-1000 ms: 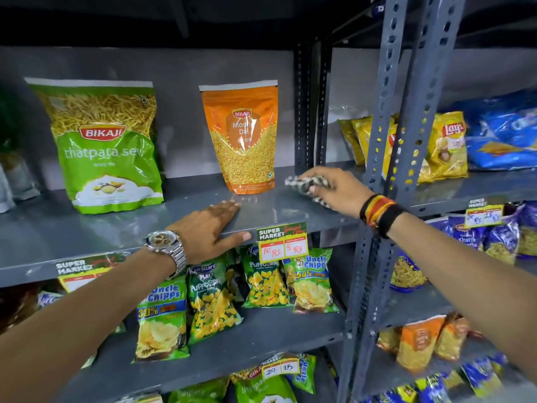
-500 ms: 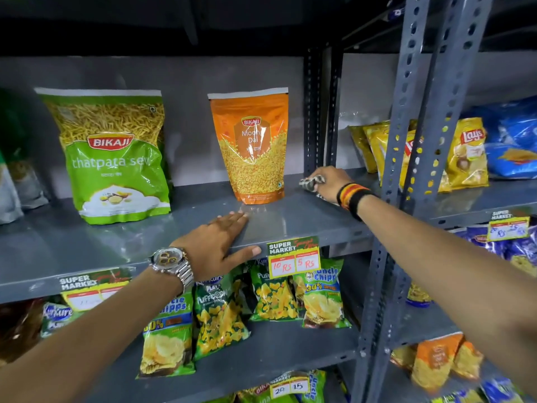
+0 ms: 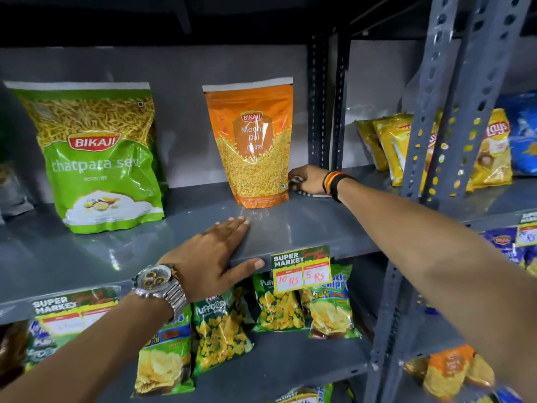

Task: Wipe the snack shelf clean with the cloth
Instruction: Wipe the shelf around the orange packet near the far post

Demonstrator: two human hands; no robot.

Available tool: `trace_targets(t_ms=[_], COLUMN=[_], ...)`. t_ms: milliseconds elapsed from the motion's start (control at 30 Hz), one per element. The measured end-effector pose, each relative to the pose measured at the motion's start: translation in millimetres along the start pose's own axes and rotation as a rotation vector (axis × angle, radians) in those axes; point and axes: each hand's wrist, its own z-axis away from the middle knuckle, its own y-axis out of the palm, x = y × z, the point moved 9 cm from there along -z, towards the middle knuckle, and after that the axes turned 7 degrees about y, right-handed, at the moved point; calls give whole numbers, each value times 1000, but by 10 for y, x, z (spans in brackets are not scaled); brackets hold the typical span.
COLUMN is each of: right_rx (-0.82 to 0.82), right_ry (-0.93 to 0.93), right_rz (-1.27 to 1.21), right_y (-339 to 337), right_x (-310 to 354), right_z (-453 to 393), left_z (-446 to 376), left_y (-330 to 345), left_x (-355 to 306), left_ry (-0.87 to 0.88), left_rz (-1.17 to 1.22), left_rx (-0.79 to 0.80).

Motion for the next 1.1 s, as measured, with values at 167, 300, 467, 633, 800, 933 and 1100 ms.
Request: trace_targets(t_ms=[167, 300, 467, 633, 800, 933, 1100], right_rx=[-5, -18, -28, -139, -10, -45, -41], right_ry=[-24, -51, -44, 1, -81, -133, -143], right_rz=[-44, -47, -66, -206, -104, -214, -181], right_y=[-34, -46, -169, -234, -76, -141, 19], right_x=[-7, 24, 40, -10, 255, 316, 325], right_z=[326, 636, 1035, 1113, 1223, 1252, 1124], left_z=[4, -17, -15, -10, 128, 436, 480], left_y=[1, 0, 56, 36, -32, -71, -62], left_x=[-7, 13, 53, 53, 156, 401, 431], left_ry=[1, -2, -19, -27, -55, -109, -141], left_rz=[7, -1, 0, 9, 70, 39, -11], left_rx=[15, 21, 13, 32, 46, 54, 54])
